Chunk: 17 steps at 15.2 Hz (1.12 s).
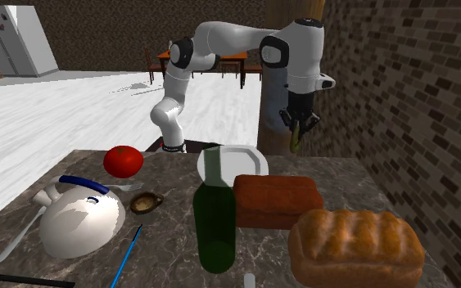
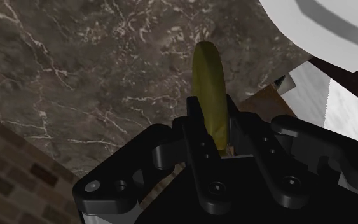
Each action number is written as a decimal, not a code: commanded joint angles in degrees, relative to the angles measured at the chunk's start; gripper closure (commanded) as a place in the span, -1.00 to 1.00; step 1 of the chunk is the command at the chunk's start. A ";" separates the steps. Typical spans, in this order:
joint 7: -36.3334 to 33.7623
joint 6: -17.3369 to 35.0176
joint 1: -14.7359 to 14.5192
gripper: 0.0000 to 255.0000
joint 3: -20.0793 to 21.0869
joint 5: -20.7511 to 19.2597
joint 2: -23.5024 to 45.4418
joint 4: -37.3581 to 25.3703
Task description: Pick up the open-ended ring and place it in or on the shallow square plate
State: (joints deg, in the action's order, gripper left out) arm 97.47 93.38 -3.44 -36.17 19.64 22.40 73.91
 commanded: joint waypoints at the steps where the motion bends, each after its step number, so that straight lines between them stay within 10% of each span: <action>1: 0.58 1.46 -1.38 1.00 -0.91 -2.05 -4.11 5.15; 8: 0.33 5.63 -5.02 1.00 -3.04 -12.26 -21.33 23.14; 17: -0.95 4.85 -2.14 1.00 -1.82 -24.06 -40.45 37.57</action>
State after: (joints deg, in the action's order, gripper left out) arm 96.59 98.28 -6.10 -38.22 -3.24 -16.12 109.94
